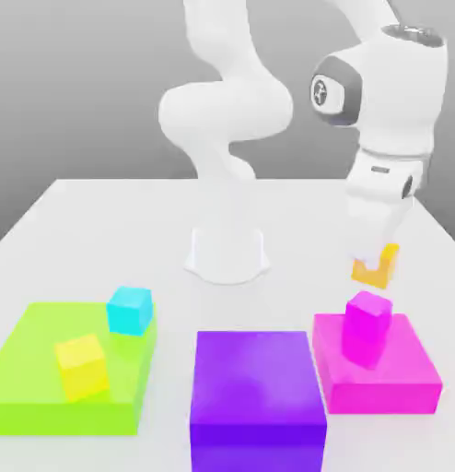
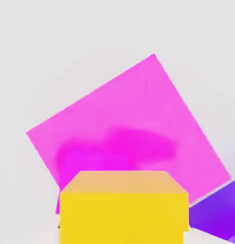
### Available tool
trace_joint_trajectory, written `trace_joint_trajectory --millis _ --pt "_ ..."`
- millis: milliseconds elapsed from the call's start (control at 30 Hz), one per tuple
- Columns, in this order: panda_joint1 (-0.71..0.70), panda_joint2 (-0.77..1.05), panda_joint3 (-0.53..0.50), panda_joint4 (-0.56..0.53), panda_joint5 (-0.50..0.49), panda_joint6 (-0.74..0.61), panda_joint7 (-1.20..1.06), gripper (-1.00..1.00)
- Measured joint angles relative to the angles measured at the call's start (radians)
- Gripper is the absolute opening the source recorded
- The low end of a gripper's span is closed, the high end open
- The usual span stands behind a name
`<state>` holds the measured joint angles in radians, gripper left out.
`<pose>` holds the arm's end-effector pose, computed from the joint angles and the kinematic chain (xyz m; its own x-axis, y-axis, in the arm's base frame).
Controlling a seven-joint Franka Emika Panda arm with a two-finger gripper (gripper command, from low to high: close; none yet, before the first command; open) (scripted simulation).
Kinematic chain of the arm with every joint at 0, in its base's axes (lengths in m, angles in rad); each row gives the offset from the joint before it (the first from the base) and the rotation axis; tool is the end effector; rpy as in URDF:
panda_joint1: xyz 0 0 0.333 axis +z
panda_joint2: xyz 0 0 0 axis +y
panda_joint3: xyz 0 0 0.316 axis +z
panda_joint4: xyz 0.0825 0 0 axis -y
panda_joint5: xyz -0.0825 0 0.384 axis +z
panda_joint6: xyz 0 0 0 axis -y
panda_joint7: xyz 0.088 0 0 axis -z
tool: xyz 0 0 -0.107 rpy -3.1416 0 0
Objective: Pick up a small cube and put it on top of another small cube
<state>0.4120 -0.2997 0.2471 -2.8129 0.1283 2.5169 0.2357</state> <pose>0.2943 0.2175 0.2875 0.9528 0.3036 -0.0018 0.3036 -0.9528 -0.0021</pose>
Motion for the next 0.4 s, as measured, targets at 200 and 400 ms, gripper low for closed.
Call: trace_joint_trajectory --millis 200,400 --pt "-0.01 0.122 0.017 -0.027 -0.026 0.148 0.017 1.0" --pt "-0.006 0.094 0.014 -0.022 -0.021 0.117 0.013 1.0"
